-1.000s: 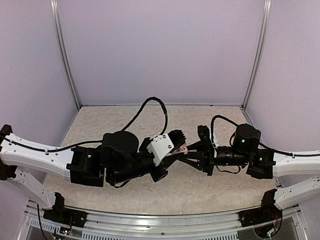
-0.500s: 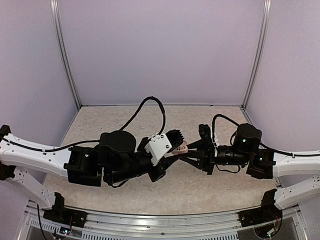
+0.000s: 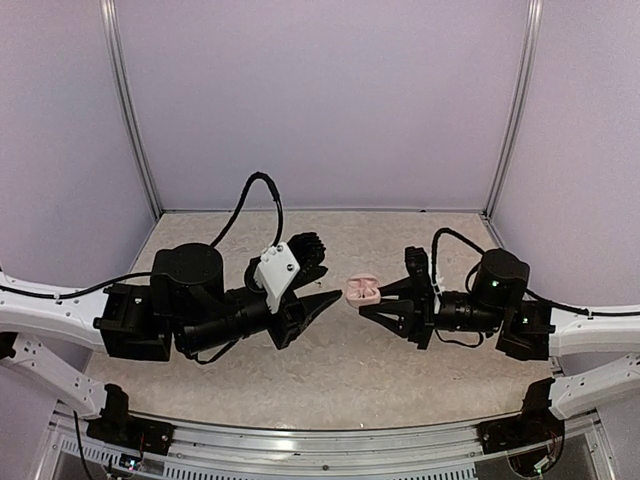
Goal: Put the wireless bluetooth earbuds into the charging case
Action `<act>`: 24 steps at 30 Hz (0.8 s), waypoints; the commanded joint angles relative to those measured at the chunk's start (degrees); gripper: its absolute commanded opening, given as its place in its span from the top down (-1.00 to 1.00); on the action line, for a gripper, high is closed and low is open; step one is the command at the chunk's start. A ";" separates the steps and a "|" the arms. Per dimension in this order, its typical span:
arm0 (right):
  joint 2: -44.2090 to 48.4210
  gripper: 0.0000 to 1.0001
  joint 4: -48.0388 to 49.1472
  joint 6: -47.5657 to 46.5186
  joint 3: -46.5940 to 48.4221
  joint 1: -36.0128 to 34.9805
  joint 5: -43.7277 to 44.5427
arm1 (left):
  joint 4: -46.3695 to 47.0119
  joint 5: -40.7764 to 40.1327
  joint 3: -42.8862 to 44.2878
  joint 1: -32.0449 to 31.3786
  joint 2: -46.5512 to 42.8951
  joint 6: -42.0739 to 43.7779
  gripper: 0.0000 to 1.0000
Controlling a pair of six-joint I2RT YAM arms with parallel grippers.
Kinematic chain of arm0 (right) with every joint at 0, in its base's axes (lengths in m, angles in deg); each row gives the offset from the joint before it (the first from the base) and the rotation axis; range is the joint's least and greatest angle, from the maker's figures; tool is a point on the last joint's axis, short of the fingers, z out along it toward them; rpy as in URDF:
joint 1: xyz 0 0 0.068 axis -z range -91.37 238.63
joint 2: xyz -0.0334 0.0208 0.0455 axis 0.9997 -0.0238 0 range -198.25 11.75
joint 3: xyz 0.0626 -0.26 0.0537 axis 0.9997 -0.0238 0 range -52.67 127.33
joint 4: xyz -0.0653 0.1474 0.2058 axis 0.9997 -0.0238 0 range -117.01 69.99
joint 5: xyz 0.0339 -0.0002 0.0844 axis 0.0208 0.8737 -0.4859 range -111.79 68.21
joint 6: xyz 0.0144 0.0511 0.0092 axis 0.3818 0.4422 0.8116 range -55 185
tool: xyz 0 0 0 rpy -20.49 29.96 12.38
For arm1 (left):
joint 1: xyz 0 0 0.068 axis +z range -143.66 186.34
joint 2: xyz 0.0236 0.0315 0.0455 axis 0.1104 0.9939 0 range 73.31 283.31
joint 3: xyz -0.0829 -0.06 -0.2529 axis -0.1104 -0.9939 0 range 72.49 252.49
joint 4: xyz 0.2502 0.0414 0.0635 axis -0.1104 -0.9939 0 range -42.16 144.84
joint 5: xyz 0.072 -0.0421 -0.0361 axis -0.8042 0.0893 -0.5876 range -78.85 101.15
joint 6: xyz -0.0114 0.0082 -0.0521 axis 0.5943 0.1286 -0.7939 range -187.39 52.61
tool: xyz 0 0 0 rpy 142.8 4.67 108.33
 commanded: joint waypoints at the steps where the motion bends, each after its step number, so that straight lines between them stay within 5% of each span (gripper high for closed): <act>1: 2.59 1.00 1.22 1.45 -1.43 1.13 0.72 | -0.08 0.61 -1.03 3.39 -2.60 -4.48 0.17; 13: 9.87 1.00 -1.94 6.19 -5.27 8.07 0.74 | -11.98 11.34 3.49 23.17 3.23 -19.08 0.02; 24: 11.45 1.00 -4.00 6.50 -6.21 10.48 0.34 | -19.14 20.29 16.19 32.72 25.10 -22.08 0.01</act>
